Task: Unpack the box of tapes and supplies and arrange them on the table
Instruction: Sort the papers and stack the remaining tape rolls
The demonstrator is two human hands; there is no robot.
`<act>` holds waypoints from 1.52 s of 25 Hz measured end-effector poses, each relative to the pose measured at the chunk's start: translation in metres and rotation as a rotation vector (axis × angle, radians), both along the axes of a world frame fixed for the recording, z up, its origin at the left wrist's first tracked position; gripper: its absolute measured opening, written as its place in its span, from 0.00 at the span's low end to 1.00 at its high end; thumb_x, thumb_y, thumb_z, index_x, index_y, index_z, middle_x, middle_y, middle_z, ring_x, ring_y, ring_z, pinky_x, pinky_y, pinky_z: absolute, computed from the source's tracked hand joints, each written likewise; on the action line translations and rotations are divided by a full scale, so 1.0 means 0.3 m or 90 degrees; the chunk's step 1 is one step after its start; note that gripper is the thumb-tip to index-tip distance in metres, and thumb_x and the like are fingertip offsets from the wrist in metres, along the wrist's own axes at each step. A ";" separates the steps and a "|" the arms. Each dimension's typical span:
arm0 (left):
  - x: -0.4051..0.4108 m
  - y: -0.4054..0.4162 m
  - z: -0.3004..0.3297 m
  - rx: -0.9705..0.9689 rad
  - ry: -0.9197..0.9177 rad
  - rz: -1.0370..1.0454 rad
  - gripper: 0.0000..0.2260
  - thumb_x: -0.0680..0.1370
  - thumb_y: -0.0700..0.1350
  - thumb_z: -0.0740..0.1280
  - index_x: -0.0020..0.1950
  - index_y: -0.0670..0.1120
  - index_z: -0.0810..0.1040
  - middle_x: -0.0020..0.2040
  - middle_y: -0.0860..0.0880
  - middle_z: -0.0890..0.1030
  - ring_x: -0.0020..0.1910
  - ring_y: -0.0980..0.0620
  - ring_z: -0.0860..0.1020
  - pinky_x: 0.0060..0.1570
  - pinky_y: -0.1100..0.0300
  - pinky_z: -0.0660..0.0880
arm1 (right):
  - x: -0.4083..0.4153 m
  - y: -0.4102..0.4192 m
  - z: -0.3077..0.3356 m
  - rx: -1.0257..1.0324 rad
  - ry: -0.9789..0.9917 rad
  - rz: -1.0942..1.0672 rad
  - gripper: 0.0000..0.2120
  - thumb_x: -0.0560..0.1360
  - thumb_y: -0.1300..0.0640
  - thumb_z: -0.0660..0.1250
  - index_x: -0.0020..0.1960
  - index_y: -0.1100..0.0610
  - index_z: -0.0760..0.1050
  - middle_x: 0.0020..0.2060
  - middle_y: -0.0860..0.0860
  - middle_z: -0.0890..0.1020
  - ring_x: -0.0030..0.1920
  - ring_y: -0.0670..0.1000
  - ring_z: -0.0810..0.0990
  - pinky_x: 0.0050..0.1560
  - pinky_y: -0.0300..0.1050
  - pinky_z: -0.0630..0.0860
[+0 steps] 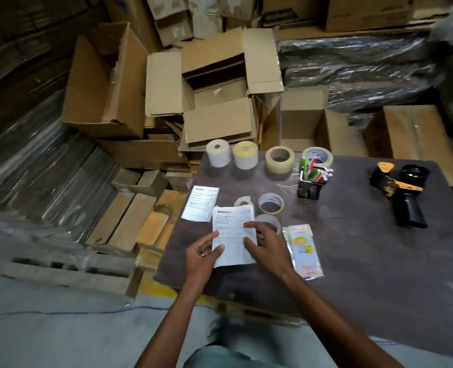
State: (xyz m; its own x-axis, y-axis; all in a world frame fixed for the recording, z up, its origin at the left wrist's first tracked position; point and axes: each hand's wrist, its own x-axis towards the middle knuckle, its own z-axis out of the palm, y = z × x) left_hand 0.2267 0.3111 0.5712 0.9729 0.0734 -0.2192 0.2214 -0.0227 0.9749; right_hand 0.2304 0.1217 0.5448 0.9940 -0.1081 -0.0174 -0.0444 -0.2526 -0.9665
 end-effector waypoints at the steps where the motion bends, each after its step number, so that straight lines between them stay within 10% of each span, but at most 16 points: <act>1: 0.044 0.059 0.000 0.009 -0.001 -0.007 0.16 0.73 0.33 0.74 0.59 0.44 0.82 0.55 0.47 0.85 0.54 0.53 0.84 0.50 0.58 0.82 | 0.038 0.058 -0.003 0.006 0.002 -0.008 0.14 0.76 0.57 0.71 0.61 0.48 0.77 0.58 0.45 0.82 0.56 0.45 0.82 0.54 0.47 0.83; 9: 0.400 0.383 -0.010 0.114 0.003 -0.085 0.17 0.75 0.33 0.72 0.64 0.42 0.80 0.58 0.48 0.82 0.48 0.67 0.82 0.43 0.68 0.79 | 0.319 0.392 -0.034 0.002 0.015 -0.060 0.14 0.75 0.55 0.70 0.60 0.46 0.76 0.59 0.44 0.82 0.56 0.43 0.82 0.53 0.50 0.83; 15: 0.616 0.434 -0.114 0.228 -0.004 -0.162 0.22 0.75 0.35 0.72 0.68 0.45 0.77 0.63 0.47 0.80 0.52 0.59 0.79 0.41 0.74 0.76 | 0.474 0.449 -0.070 -0.105 0.082 -0.082 0.14 0.75 0.54 0.70 0.59 0.47 0.75 0.58 0.50 0.83 0.54 0.49 0.83 0.53 0.47 0.81; 22: 0.734 0.419 -0.238 0.318 0.023 -0.243 0.28 0.77 0.39 0.70 0.76 0.46 0.67 0.69 0.45 0.76 0.65 0.45 0.76 0.61 0.49 0.78 | 0.628 0.471 -0.143 -0.214 0.169 -0.063 0.15 0.75 0.59 0.68 0.61 0.54 0.74 0.58 0.54 0.82 0.49 0.48 0.76 0.46 0.34 0.67; 38: 0.812 0.465 -0.363 0.377 0.005 -0.341 0.40 0.66 0.51 0.76 0.76 0.53 0.64 0.71 0.52 0.69 0.66 0.51 0.73 0.60 0.48 0.79 | 0.633 0.524 -0.218 -0.308 0.208 -0.105 0.26 0.78 0.52 0.65 0.74 0.56 0.66 0.69 0.57 0.71 0.68 0.56 0.70 0.70 0.48 0.66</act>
